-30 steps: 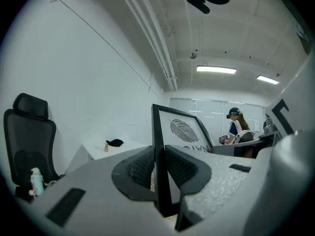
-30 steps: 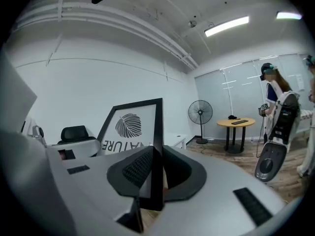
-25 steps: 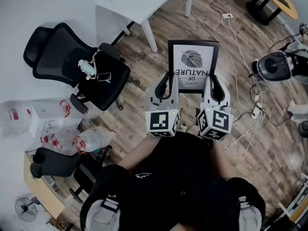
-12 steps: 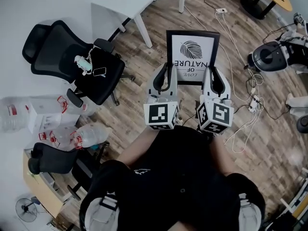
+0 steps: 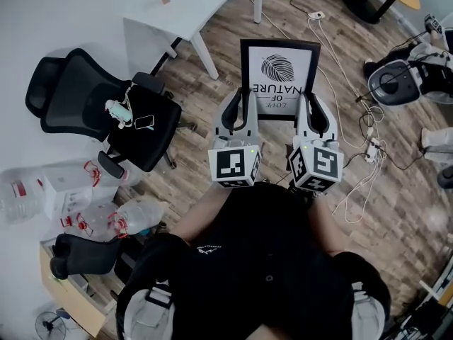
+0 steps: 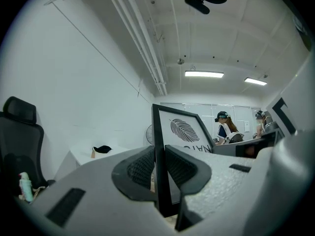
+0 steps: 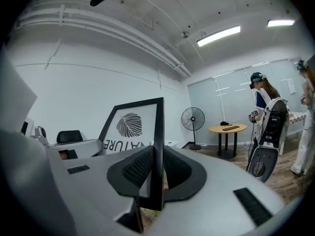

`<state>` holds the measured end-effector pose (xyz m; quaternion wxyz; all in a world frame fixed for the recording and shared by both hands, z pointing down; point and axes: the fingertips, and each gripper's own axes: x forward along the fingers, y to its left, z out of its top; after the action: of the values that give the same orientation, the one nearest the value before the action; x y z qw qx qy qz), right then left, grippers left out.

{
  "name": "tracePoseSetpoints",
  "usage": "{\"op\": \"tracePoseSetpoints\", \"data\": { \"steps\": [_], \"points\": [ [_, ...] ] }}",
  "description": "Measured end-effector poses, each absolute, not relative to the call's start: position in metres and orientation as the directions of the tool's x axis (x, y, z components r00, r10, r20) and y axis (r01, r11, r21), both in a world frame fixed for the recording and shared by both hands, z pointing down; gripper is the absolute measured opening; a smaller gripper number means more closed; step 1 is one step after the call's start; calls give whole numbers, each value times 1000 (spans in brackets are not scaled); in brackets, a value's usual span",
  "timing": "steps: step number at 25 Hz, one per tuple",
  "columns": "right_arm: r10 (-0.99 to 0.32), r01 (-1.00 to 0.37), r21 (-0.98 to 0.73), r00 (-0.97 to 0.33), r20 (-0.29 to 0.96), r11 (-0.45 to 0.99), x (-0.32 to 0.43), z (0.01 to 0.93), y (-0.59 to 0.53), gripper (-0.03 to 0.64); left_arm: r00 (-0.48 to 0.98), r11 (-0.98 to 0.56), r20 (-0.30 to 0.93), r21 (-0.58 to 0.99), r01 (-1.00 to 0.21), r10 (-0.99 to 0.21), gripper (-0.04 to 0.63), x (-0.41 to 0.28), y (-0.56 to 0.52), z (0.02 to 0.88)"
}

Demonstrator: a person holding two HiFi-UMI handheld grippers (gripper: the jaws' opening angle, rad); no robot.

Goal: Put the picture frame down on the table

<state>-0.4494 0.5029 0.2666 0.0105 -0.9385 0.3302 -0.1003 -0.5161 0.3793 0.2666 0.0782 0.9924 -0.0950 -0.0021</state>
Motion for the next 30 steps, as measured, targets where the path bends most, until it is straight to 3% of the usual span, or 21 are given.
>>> {"op": "tracePoseSetpoints", "data": {
  "steps": [15,30],
  "points": [
    [-576,-576,-53,802,161,-816,-413,268,386,65,993,-980,-23,165,-109,-114,71,-471,258,273],
    [-620,-620,-58,766,170,-782,-397,275,299,66,990,-974,-19,185,-133,-139,71,-458,172,281]
  ]
}}
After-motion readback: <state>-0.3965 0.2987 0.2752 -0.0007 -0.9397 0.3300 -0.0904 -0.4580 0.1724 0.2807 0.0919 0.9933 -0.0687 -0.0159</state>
